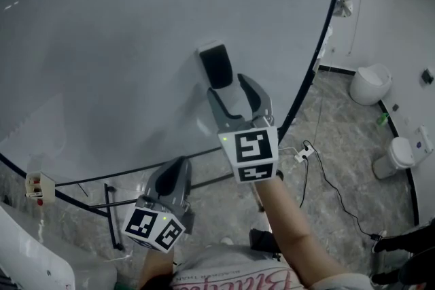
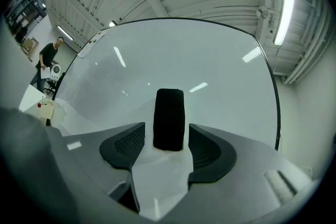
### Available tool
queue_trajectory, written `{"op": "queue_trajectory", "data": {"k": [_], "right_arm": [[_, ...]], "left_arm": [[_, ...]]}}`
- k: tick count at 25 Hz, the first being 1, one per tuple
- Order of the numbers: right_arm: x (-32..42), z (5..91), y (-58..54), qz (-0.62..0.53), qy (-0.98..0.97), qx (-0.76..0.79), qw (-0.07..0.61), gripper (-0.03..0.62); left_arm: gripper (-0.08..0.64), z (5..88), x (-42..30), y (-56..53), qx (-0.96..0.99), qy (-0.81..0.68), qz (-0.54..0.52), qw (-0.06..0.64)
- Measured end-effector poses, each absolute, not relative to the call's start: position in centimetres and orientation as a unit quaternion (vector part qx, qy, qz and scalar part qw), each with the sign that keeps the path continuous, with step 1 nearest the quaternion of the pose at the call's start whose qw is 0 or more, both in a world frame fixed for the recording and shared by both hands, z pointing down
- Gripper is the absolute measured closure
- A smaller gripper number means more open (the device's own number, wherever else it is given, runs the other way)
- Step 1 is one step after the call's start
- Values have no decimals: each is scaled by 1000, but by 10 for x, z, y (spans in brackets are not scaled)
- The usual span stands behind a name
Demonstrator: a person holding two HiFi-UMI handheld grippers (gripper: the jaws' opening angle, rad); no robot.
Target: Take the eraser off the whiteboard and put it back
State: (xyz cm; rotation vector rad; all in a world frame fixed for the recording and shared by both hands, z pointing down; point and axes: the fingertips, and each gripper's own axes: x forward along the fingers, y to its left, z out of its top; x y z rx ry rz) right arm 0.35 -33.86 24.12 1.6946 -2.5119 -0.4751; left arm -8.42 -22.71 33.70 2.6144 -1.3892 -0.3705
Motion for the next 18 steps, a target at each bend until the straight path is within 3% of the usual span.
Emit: {"op": "queue_trajectory", "data": {"k": [9,15,18], "right_arm": [[18,267,-296,-121,-831,543,13,380],[32,287,-275,-92,-831,548,11,535],[35,296,-269,-77,-834,547,12,581]], "left_arm": [[561,334,-81,-228,876,-460,-125,76],[561,335,-73,-225,880,-452,-125,77],[561,335,-71,-225,881,-450,-125,78]]}}
